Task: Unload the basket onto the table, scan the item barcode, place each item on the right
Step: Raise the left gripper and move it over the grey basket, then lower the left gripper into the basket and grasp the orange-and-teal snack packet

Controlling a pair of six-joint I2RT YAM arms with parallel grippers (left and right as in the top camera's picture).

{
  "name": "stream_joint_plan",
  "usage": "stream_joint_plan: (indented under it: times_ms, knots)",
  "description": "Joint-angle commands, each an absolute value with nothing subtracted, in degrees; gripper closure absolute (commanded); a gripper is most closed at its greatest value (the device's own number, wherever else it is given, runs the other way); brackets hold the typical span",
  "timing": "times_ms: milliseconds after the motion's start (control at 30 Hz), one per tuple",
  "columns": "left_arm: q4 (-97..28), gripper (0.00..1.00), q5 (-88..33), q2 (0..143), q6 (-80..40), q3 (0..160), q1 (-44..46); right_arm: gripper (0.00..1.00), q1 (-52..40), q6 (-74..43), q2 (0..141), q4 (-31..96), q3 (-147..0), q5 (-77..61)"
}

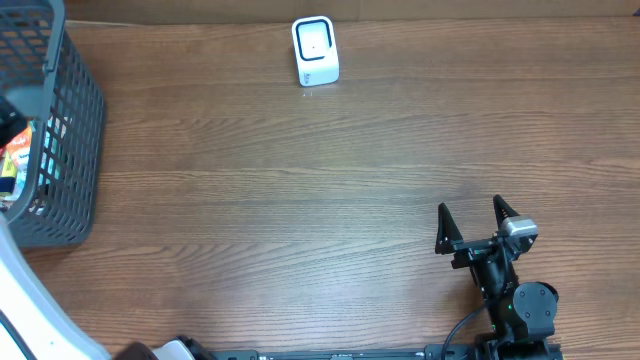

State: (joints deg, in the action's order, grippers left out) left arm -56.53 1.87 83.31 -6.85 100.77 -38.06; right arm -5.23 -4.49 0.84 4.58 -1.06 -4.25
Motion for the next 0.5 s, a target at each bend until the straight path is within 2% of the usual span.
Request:
stream_joint_plan:
  times_ms: [0, 200, 467]
  knots:
    - [-55.9, 0.0, -4.9, 85.2, -2.4, 101.8, -42.6, 0.0, -5.0, -4.7, 0.2, 4.4, -0.4, -4.3]
    - [-54.9, 0.0, -7.2, 88.5, -1.2, 101.8, -47.2, 0.0, -5.0, -4.7, 0.2, 4.4, -0.4, -4.3]
    - [-54.5, 0.0, -7.1, 91.7, 0.5, 101.7, -47.7, 0.0, -5.0, -4.7, 0.2, 4.4, -0.4, -4.3]
